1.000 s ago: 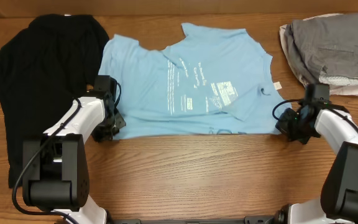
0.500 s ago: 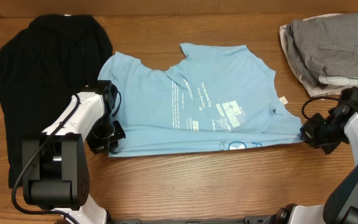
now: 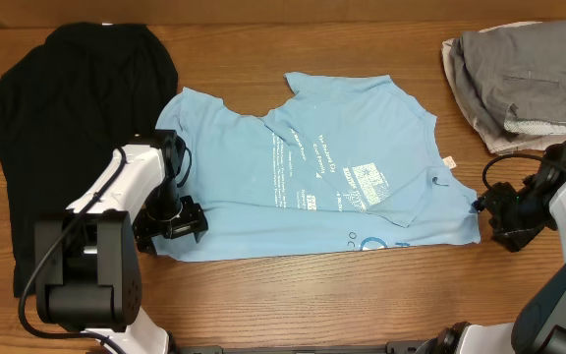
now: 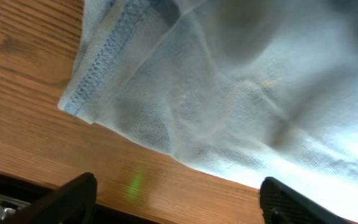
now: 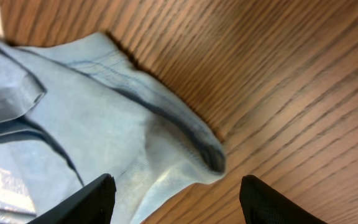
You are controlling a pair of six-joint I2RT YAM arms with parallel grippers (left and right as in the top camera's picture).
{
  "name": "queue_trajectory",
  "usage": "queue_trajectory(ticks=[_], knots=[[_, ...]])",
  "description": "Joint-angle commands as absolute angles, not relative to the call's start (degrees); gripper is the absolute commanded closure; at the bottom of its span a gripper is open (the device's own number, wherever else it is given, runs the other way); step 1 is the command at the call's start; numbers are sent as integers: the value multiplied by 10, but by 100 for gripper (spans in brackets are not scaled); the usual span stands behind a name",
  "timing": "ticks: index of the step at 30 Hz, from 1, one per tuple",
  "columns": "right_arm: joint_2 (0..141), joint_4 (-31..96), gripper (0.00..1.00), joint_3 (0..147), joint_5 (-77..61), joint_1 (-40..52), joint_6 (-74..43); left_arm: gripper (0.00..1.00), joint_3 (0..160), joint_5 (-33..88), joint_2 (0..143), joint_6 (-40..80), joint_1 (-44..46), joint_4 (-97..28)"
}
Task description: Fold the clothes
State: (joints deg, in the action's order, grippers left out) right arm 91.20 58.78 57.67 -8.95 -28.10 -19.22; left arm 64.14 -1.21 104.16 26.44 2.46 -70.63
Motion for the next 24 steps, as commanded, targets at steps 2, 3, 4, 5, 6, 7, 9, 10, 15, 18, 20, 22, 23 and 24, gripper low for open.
queue_trajectory(ticks=[2, 3, 4, 5, 6, 7, 9, 10, 15, 18, 20, 22, 23, 24], knots=[[880, 591, 29, 639, -176, -271, -120, 7, 704, -4, 1037, 249, 19, -720], [875, 596, 26, 658, -190, -262, -103, 4, 722, -3, 1032, 242, 19, -724], [871, 605, 23, 681, -194, -249, -90, 0, 744, -1, 1026, 233, 19, -729], [871, 616, 21, 704, -193, -235, -83, 0, 762, 1, 1021, 227, 19, -733], [871, 625, 19, 722, -192, -223, -78, 0, 783, 5, 1016, 218, 20, -735], [872, 634, 17, 750, -189, -199, -72, 0, 810, 17, 1009, 200, 20, -733], [872, 635, 12, 790, -176, -157, -73, 0, 856, 46, 1002, 162, 25, -711], [873, 632, 9, 807, -165, -135, -73, 0, 877, 58, 1002, 142, 29, -694], [918, 559, 4, 887, -107, -6, -79, 0, 921, 71, 1017, 78, 38, -502], [943, 512, 7, 887, -105, 20, -86, 0, 921, 71, 1054, 61, 37, -449], [958, 492, 8, 887, -105, 30, -86, 0, 921, 67, 1083, 44, 37, -430], [974, 477, 9, 887, -105, 38, -85, 0, 921, 44, 1115, 42, 37, -417], [981, 472, 9, 887, -105, 41, -85, 0, 922, 33, 1126, 42, 37, -415], [987, 467, 9, 887, -105, 44, -85, 0, 922, 21, 1140, 42, 37, -411]])
